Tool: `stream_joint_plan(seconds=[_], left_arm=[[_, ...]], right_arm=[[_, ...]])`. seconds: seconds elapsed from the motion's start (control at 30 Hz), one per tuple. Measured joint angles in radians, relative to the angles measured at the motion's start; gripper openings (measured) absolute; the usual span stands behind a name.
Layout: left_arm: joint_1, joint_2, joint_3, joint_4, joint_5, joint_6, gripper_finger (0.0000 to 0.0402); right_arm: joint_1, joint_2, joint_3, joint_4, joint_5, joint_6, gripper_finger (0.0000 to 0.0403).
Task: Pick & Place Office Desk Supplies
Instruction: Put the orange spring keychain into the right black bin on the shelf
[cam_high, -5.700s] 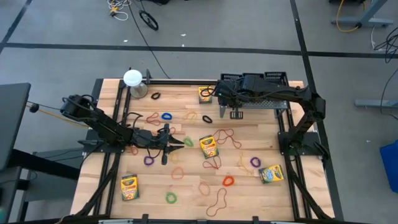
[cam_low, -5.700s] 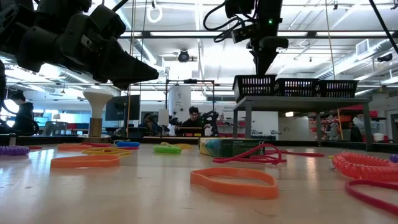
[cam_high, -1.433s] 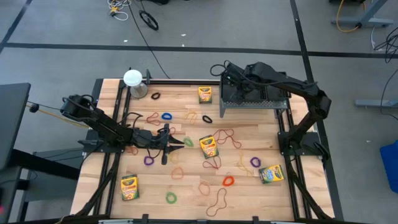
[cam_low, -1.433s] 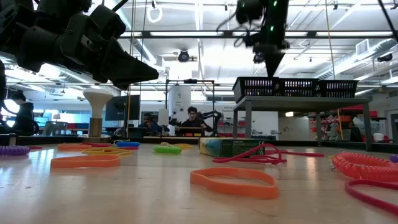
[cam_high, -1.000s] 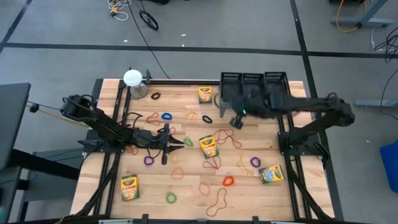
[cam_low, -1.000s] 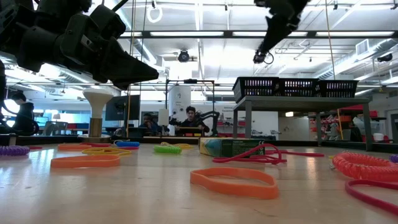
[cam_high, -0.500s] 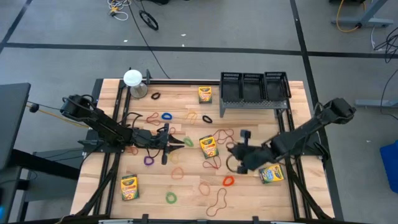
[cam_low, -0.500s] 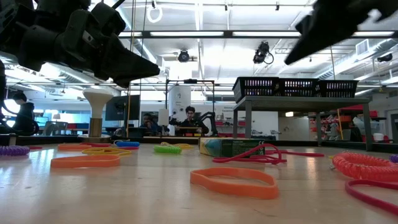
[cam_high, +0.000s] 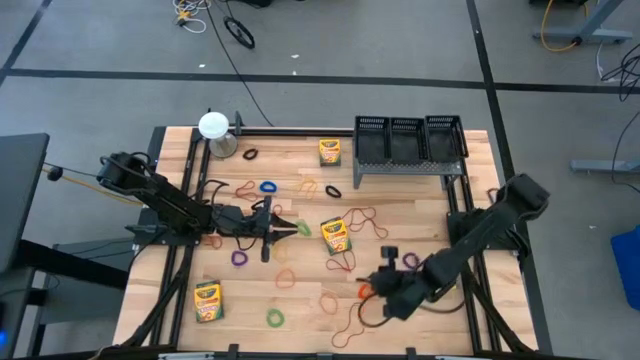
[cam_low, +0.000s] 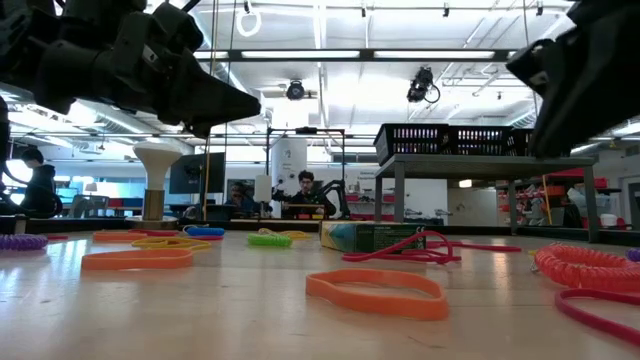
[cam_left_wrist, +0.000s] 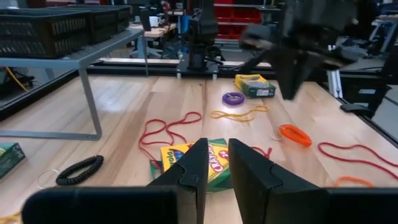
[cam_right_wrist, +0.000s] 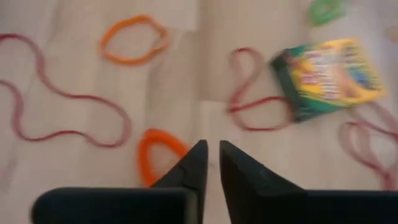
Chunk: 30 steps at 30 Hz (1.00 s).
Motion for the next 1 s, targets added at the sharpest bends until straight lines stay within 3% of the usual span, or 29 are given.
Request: stream_joint_plan(seconds=[0.23, 0.37, 0.77, 1.0], left_arm=[[0.000, 0.000, 0.000, 0.000, 0.000, 0.001, 0.0068], [0.000, 0.000, 0.000, 0.000, 0.001, 0.003, 0.0068], [0.000, 0.000, 0.000, -0.002, -0.051, 0.009, 0.0068], [0.000, 0.000, 0.000, -0.002, -0.051, 0.010, 0.0068]], right_arm=[[-0.003, 0.133, 0.136, -0.110, -0.092, -0.013, 0.0134], [-0.019, 0.168, 0.192, -0.158, -0.137, -0.071, 0.0158], [-0.111, 0.287, 0.278, -0.225, -0.313, -0.185, 0.0158], [-0.124, 0.289, 0.278, -0.240, -0.337, -0.192, 0.0117]])
